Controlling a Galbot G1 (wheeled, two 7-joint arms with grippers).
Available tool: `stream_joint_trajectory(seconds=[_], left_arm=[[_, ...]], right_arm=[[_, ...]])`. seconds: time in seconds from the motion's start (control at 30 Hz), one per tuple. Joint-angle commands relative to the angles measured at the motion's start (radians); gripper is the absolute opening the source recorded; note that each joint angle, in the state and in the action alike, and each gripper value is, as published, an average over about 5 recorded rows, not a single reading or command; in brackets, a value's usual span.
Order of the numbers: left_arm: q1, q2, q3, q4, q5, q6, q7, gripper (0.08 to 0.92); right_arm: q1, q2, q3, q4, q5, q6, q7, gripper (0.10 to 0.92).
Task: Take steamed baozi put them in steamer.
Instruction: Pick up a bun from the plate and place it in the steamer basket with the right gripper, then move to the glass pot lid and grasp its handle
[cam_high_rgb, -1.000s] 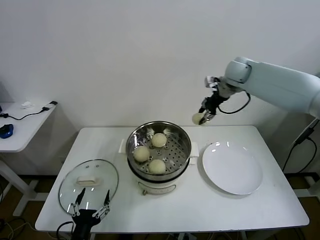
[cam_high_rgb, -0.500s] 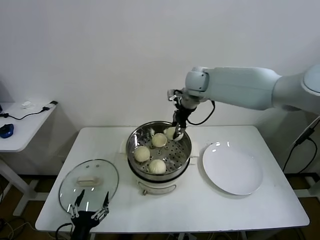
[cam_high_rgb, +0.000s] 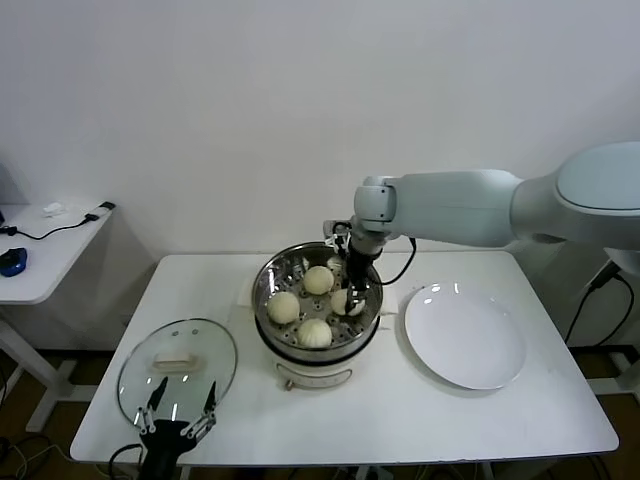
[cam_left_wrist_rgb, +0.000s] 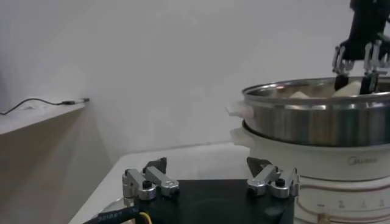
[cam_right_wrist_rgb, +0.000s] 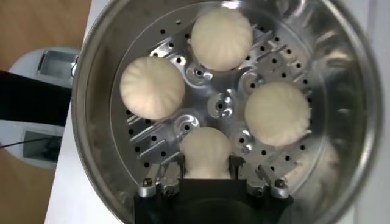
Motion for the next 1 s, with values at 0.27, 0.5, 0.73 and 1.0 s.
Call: stream_joint_trajectory(seconds=[0.27,0.5,0.73,1.0], left_arm=[[-0.009,0.006,0.003,-0.002,-0.002,0.007,0.001,0.823],[-0.01,0.007,0.005,0.001,0.0,0.007,0.0,0.823],[-0.014,0.006,0.004,-0.002,0.003,0.008,0.001,0.823],[-0.008,0.002,0.008,-0.007,0.033,0.003,-0.002,0.823]], right_arm=[[-0.019,-0.002,0.001,0.011,-0.006,-0.018,0.028,0.666],[0.019,-0.053,0.023,0.036,0.004,-0.004,0.032,0.815],[0.095,-0.204,0.084,0.101,0.019,0.056,0.052,0.823],[0.14,-0.48,0.099,0.25,0.103,0.365,0.312,0.823]])
